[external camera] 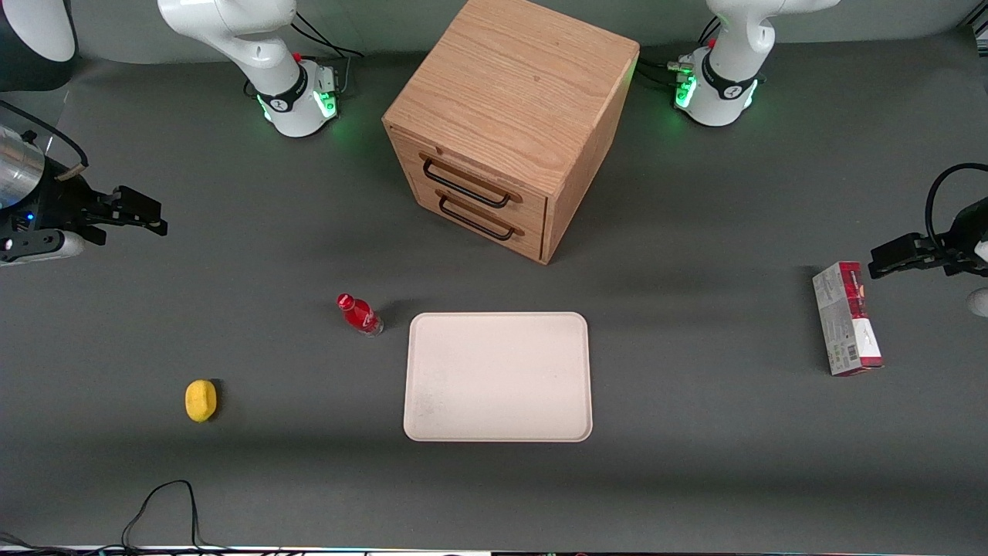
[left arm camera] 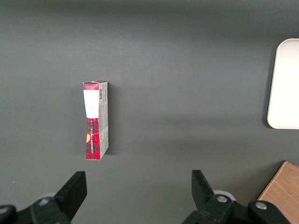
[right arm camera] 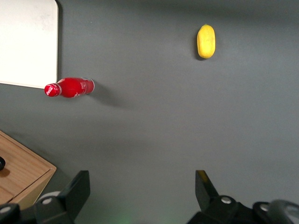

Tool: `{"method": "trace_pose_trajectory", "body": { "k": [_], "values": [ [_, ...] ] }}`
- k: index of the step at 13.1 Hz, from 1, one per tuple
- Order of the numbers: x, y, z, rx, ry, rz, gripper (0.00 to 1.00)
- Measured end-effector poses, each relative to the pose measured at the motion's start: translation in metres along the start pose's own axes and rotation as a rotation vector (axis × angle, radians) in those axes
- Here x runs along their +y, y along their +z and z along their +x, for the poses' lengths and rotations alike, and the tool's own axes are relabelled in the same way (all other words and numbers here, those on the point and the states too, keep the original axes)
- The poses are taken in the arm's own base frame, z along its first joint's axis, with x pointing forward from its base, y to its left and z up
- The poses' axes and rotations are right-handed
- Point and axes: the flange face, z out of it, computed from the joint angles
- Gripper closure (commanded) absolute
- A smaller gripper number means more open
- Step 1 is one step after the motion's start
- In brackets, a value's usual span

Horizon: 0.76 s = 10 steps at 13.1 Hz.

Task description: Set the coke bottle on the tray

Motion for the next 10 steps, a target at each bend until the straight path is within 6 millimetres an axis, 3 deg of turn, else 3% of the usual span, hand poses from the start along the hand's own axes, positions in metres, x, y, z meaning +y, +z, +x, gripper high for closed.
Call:
{"method": "trace_pose_trajectory", "body": {
  "k": [10],
  "values": [
    [0.003,0.009,0.007,-0.038,0.016,0.001,0.00]
  ]
}}
